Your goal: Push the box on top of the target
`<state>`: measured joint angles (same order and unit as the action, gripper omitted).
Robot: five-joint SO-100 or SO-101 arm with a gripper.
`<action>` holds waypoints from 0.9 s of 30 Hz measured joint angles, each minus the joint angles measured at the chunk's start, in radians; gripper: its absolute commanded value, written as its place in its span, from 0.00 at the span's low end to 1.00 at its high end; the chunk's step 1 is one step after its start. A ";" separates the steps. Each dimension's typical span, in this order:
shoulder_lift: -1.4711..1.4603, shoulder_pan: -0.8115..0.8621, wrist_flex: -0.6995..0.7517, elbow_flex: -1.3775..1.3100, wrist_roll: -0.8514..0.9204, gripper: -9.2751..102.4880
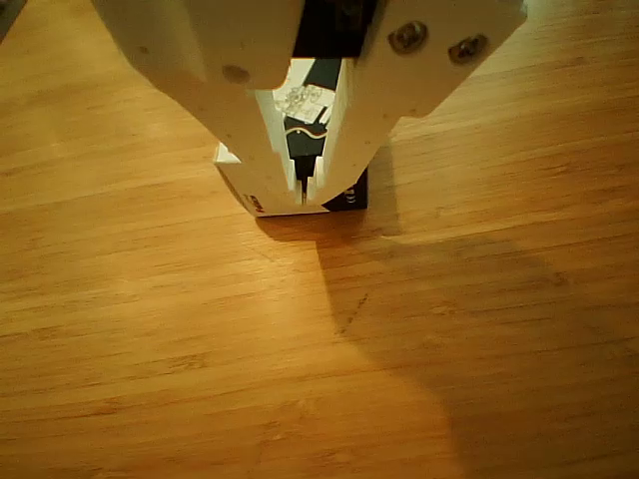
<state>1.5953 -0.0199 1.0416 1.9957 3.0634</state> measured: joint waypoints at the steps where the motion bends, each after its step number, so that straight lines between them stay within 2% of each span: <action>1: 0.000 0.009 0.003 0.000 0.003 0.08; 27: 0.028 0.071 0.080 0.002 0.133 0.08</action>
<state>1.6230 0.0506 1.1213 1.9972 3.1968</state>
